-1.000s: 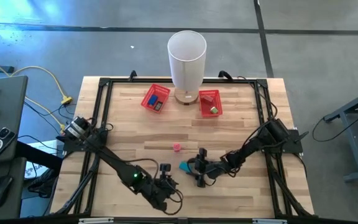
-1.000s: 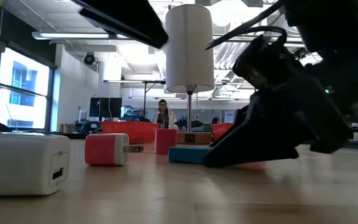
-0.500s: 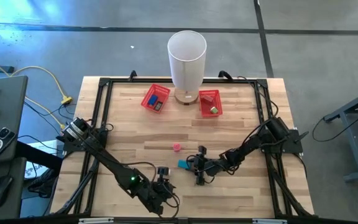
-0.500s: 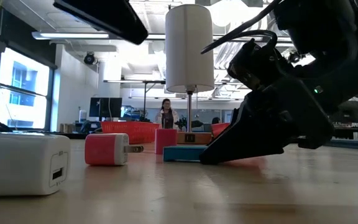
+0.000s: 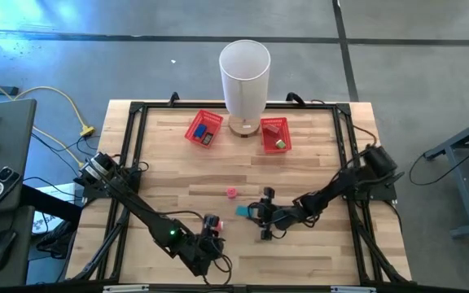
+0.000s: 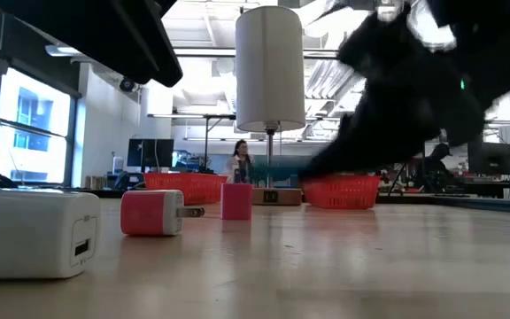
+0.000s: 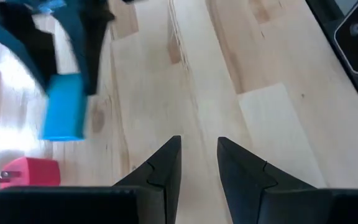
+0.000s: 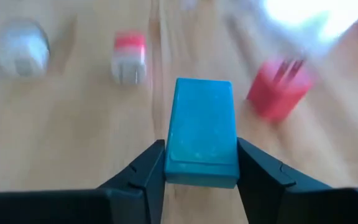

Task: Sort adapters and digital timers
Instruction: Put the light blue digital timer into the left red bin

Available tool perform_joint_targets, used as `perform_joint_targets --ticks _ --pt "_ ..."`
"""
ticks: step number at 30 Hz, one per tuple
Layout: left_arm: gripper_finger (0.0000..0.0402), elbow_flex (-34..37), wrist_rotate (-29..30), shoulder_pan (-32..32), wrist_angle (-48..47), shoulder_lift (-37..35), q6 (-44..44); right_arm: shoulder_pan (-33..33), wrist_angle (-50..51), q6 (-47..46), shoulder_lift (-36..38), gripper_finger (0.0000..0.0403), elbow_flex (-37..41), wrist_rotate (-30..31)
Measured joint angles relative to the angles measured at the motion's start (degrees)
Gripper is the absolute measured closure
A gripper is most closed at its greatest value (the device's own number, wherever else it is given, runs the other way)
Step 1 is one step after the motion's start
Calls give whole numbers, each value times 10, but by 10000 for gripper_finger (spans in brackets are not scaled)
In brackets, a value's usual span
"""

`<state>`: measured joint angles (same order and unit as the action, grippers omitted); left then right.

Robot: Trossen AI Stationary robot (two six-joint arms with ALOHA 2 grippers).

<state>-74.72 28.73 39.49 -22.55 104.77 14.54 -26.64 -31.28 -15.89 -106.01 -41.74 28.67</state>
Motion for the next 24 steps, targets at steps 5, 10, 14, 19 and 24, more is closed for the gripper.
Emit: perform_joint_targets --ticks 5,10,14,19,24 --pt "305 0 0 -12 -1 0 -27 -15 28 6 31 258 0 38" --pt "305 0 -22 -37 -4 0 -44 -25 27 41 34 258 -1 62" --pt "305 0 -51 -52 -22 0 -13 -21 28 43 34 258 -1 64" --pt "301 0 -107 -77 -56 0 27 -17 28 52 34 258 -1 60" --pt "256 0 -126 -99 -70 0 0 -5 36 52 35 258 -1 56"
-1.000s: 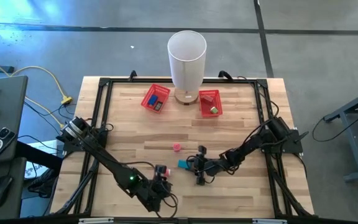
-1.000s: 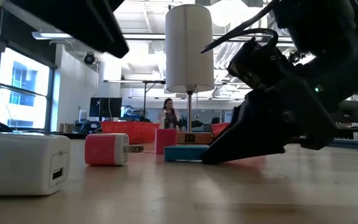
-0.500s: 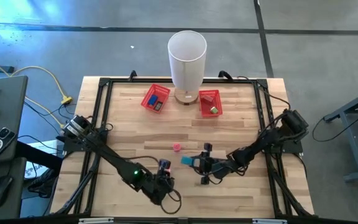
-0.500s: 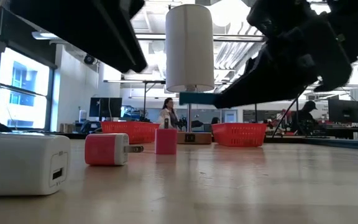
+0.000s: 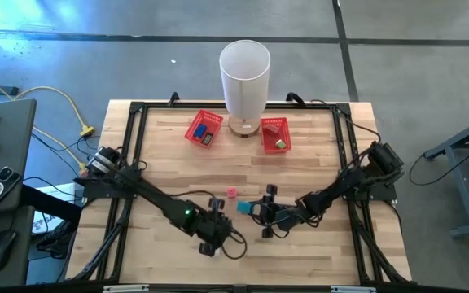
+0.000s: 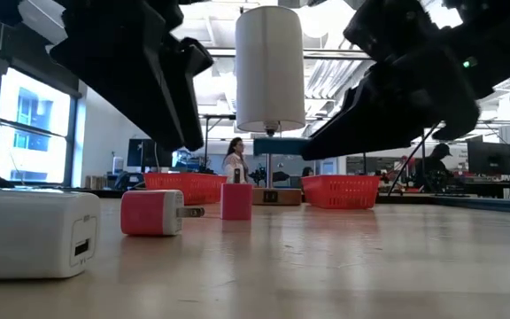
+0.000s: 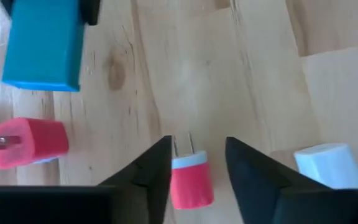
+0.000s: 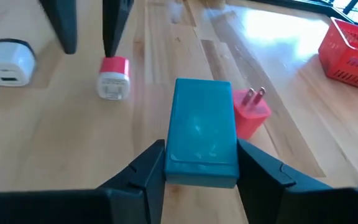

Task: Sort adapters and digital timers
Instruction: Put the light blue digital timer into the left red bin

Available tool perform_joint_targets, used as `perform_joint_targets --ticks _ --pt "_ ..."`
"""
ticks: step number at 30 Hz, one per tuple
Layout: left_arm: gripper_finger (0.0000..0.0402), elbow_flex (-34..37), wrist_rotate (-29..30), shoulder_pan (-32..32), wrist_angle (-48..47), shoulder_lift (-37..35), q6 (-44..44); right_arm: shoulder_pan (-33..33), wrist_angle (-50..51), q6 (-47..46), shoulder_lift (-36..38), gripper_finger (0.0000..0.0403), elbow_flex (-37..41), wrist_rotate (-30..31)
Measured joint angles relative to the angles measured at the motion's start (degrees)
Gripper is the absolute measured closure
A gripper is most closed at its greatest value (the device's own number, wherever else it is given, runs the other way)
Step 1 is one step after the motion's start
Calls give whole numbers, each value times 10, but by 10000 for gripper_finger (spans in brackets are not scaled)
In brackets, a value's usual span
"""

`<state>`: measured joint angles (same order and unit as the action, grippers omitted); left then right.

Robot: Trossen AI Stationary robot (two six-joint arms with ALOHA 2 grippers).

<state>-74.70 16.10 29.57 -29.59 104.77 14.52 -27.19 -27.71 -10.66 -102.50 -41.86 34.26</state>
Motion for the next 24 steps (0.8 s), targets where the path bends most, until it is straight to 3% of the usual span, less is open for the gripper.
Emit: perform_joint_targets --ticks 4,9,16,21,24 --pt "196 0 4 -10 0 0 -39 15 11 0 0 258 0 -3" --pt "144 0 73 -22 -26 -4 -102 31 15 0 0 258 -1 -12" --pt "133 0 198 -25 -23 -28 -219 50 60 3 27 258 -1 -8" --pt "133 0 328 -21 -23 -34 -237 52 95 -30 88 258 0 1" --pt "133 0 360 -21 -23 -34 -237 50 85 -43 122 258 -2 -26"
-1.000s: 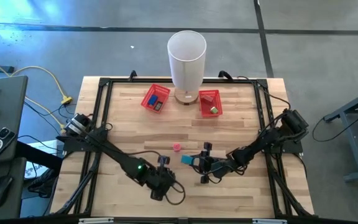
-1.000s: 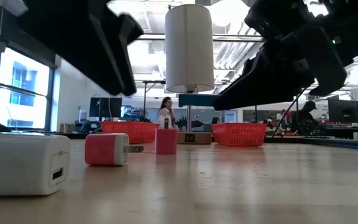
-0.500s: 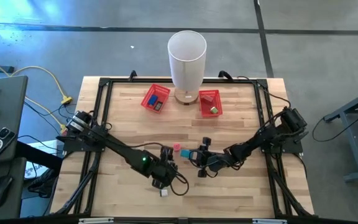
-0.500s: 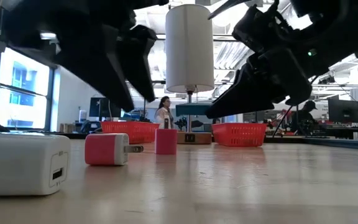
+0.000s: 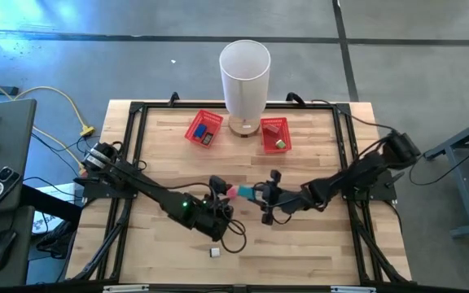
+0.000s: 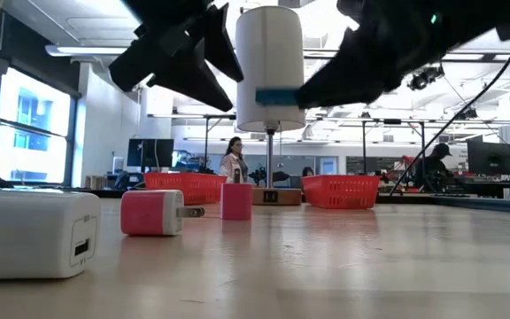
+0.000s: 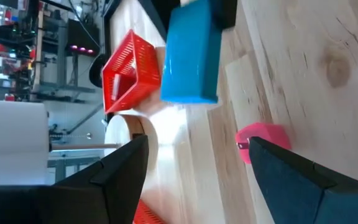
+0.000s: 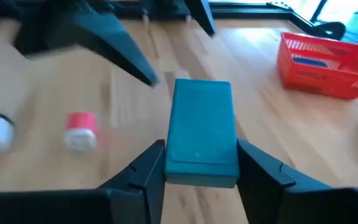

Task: Sort adapters and digital timers
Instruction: Put the light blue digital timer into the left red bin

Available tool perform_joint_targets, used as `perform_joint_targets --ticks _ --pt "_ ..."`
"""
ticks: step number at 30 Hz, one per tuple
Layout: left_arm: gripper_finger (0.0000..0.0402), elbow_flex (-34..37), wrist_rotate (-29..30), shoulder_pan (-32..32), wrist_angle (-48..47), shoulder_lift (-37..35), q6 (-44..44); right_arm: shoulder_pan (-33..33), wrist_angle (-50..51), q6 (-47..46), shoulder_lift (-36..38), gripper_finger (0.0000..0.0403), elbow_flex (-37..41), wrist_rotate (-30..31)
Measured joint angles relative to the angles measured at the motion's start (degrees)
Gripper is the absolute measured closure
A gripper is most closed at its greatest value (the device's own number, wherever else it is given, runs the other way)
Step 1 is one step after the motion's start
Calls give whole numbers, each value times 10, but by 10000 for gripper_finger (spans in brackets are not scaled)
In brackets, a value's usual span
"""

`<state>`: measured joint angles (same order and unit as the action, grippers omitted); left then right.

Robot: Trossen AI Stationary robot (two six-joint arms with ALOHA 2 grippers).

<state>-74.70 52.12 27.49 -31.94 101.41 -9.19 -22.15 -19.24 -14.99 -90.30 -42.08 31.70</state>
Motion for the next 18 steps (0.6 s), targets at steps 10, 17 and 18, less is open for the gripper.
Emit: perform_joint_targets --ticks 10,17,18 --pt "133 0 -36 1 2 0 47 -1 -58 -17 2 258 1 -72" --pt "133 0 -51 -14 3 0 62 -7 -61 -19 2 258 1 -72" --pt "133 0 -51 -16 5 0 62 -8 -63 -19 2 258 1 -73"
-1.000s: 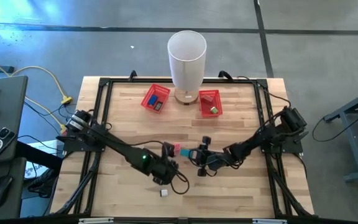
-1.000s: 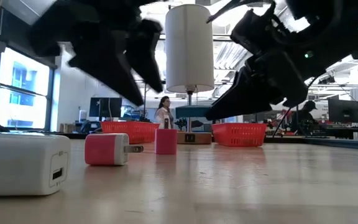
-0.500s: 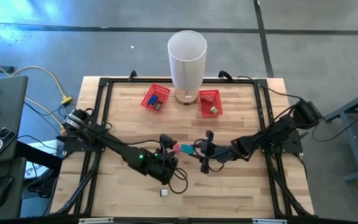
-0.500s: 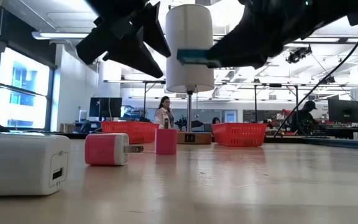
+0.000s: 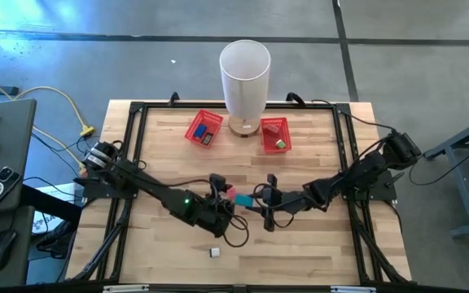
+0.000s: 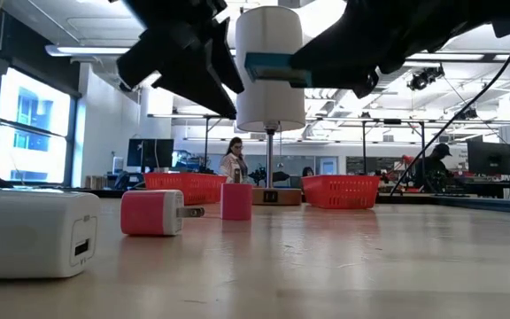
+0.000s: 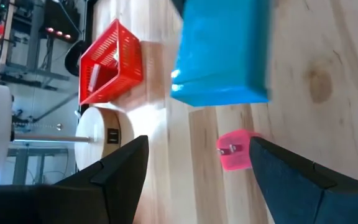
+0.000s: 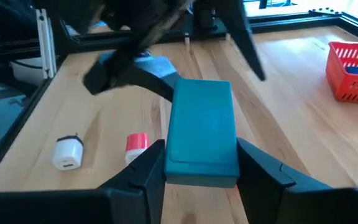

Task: Sort adapters and digital timers
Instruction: Put the light blue digital timer into the left red bin

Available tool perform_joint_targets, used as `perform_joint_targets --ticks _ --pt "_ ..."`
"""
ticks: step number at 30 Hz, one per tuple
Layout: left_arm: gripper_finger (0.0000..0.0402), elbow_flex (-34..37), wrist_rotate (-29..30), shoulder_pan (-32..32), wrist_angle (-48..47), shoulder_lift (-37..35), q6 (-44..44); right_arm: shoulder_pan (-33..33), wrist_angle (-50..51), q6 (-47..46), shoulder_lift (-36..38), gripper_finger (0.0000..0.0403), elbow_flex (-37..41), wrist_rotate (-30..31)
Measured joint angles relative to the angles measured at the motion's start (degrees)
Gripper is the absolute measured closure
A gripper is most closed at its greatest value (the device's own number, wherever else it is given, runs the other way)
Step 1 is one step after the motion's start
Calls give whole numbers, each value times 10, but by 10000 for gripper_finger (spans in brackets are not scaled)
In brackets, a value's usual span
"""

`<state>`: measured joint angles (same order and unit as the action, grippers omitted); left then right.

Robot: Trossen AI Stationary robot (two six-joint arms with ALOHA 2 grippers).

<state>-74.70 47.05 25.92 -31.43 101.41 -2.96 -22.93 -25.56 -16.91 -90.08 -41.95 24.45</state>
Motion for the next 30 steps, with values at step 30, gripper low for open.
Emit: perform_joint_targets --ticks 30 --pt "148 0 -12 -9 124 0 -76 1 -4 -30 0 258 0 -6"
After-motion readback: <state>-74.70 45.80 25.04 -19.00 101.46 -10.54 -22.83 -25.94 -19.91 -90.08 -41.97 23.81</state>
